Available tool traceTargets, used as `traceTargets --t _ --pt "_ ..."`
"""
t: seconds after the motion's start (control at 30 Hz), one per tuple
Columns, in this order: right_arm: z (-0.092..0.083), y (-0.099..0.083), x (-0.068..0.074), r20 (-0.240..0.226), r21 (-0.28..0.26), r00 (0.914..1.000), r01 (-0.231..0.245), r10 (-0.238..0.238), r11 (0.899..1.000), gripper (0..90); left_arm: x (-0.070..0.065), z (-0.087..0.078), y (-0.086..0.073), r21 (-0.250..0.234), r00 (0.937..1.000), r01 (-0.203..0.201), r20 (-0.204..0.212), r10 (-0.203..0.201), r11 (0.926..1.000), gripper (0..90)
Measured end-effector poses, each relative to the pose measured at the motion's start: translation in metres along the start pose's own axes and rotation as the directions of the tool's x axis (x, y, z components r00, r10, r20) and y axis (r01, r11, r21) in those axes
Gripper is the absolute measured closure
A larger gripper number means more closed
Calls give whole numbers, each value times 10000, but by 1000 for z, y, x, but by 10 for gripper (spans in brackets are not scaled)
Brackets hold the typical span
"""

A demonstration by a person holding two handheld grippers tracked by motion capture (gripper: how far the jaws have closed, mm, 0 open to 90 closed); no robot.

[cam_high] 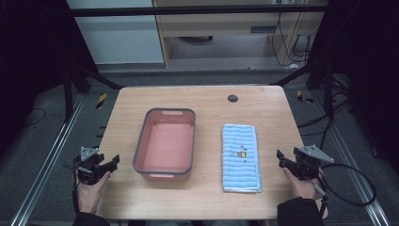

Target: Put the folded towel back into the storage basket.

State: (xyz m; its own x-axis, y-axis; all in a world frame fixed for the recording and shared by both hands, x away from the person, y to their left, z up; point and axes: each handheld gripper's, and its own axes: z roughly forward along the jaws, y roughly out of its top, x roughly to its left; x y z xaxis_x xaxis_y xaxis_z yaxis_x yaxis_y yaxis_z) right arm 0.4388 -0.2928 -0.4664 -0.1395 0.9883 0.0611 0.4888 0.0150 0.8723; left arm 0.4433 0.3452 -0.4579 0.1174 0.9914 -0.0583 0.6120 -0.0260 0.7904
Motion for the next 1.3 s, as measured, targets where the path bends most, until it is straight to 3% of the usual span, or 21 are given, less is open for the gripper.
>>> traceTargets --t 0.1,0.2,0.23,0.27,0.33,0.5,0.8,0.83,0.9,1.2,1.3 --pt "-1 1 1 -18 32 9999 102 -102 9999 307 0 -3 1 -100 10000 -18 -33 18 9999 385" --pt "-5 4 2 -175 -136 9998 71 -73 9999 304 1 -13 4 -720 10000 26 -23 -28 9974 384" --pt "-5 4 2 -175 -136 9998 71 -73 9999 304 1 -13 4 -720 10000 26 -23 -28 9974 384" --pt "-7 6 3 -259 -235 9996 54 -60 9997 302 0 -18 6 -1220 10000 -6 31 10 9925 381" --pt "-7 9 6 -438 -271 9990 46 -58 9996 301 -1 -23 7 -1400 9996 174 245 -141 9900 375" --pt "-8 14 13 -752 -307 9969 218 -241 9993 291 -6 -28 9 -1404 9982 340 531 -268 9895 351" --pt "-11 26 10 -1050 -590 9942 152 -213 9981 288 -22 -35 20 -1543 9957 -140 884 279 9879 338" --pt "-13 31 10 -1097 -719 9937 137 -216 9973 284 -26 -37 22 -1640 9936 -354 997 523 9858 335" --pt "-15 34 10 -1108 -794 9936 110 -198 9968 279 -30 -38 24 -1709 9918 -434 1115 631 9843 332" --pt "-18 48 13 -1323 -1075 9910 71 -214 9942 269 -49 -46 37 -1870 9841 -536 1566 837 9809 315" --pt "-17 55 16 -1437 -1075 9892 122 -276 9941 263 -62 -50 46 -2002 9779 -693 1803 1063 9773 309"
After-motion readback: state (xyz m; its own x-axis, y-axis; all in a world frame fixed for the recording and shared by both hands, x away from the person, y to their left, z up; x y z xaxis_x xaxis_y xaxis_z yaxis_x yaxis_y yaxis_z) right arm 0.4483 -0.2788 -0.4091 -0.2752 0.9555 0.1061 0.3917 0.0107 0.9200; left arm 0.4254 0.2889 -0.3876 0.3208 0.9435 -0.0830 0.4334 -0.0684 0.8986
